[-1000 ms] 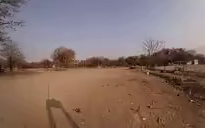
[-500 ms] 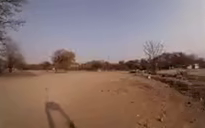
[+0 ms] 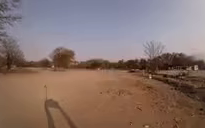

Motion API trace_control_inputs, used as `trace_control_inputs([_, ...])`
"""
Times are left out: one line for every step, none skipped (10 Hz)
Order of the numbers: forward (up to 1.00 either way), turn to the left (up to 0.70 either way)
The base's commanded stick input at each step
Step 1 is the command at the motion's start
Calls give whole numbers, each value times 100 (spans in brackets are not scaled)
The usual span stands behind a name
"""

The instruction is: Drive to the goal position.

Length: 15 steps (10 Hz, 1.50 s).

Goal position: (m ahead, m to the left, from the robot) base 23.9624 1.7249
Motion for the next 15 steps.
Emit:
trace_control_inputs([70,0])
trace_control_inputs([70,0])
trace_control_inputs([70,0])
trace_control_inputs([70,0])
trace_control_inputs([70,0])
trace_control_inputs([70,0])
trace_control_inputs([70,0])
trace_control_inputs([70,0])
trace_control_inputs([70,0])
trace_control_inputs([70,0])
trace_control_inputs([70,0])
trace_control_inputs([70,0])
trace_control_inputs([70,0])
trace_control_inputs([70,0])
trace_control_inputs([70,0])
